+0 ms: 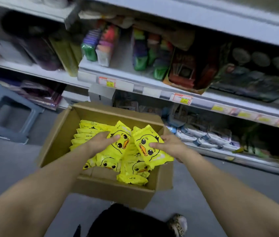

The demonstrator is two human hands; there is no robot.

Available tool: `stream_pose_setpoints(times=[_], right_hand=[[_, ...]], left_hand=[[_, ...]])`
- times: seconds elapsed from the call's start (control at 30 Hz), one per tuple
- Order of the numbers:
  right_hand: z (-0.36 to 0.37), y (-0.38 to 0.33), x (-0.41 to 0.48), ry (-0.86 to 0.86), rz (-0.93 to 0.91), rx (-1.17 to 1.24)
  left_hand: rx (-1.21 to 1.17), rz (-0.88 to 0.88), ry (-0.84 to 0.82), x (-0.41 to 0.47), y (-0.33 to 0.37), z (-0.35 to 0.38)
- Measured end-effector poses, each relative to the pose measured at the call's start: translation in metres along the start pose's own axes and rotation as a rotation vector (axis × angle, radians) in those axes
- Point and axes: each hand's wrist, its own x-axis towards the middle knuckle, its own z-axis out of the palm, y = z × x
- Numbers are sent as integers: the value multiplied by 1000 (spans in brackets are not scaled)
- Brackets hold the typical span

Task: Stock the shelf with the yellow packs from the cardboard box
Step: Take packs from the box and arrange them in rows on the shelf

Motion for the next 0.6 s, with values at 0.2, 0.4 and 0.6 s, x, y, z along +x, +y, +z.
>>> stream_pose_setpoints(times=[0.2, 0.4, 0.6], right_hand=[[-96, 18, -66, 59, -117, 30], [-202, 47, -124, 96, -243, 160], [-289, 63, -176, 177, -382, 357]], left_hand=[[-90, 145, 18, -60, 72, 58], [-106, 316, -27, -114, 159, 120], [-184, 437, -29, -145, 244, 182]])
